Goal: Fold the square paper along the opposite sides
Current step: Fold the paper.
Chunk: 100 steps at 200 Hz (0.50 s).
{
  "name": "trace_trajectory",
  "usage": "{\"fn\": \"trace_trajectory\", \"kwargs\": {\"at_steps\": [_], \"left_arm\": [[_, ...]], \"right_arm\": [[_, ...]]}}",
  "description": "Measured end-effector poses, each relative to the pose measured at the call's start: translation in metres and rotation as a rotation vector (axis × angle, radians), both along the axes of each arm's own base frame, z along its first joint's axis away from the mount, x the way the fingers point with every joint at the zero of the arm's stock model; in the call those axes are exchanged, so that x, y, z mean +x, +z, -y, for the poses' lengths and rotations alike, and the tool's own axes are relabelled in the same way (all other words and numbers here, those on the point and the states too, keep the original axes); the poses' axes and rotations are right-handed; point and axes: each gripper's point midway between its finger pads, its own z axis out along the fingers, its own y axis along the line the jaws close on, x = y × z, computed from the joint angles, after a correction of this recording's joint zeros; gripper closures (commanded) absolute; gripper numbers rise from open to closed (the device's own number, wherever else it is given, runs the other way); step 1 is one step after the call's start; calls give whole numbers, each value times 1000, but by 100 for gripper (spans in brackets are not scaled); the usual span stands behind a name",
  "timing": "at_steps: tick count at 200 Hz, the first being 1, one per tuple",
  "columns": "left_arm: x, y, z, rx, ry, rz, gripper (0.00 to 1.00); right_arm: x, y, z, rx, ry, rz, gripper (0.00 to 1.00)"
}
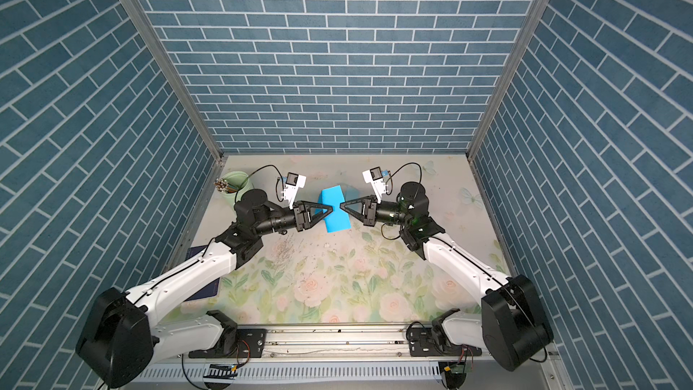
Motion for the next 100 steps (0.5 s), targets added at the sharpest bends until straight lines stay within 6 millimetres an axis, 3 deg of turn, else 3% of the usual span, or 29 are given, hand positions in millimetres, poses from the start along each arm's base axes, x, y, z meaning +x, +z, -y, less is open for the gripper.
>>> {"fn": "trace_trajectory", "kwargs": {"at_steps": [33, 76, 100], "left_arm": [[0, 0, 0, 1, -1, 7, 88], [-1, 2, 0, 1, 3, 9, 89], [-2, 5, -2, -2, 7, 16, 89]], "right_arm": [[0, 2, 0, 2, 4, 3, 86], [2, 4, 1, 1, -1, 1, 58], [5, 2, 4, -6, -13, -7, 50]]}}
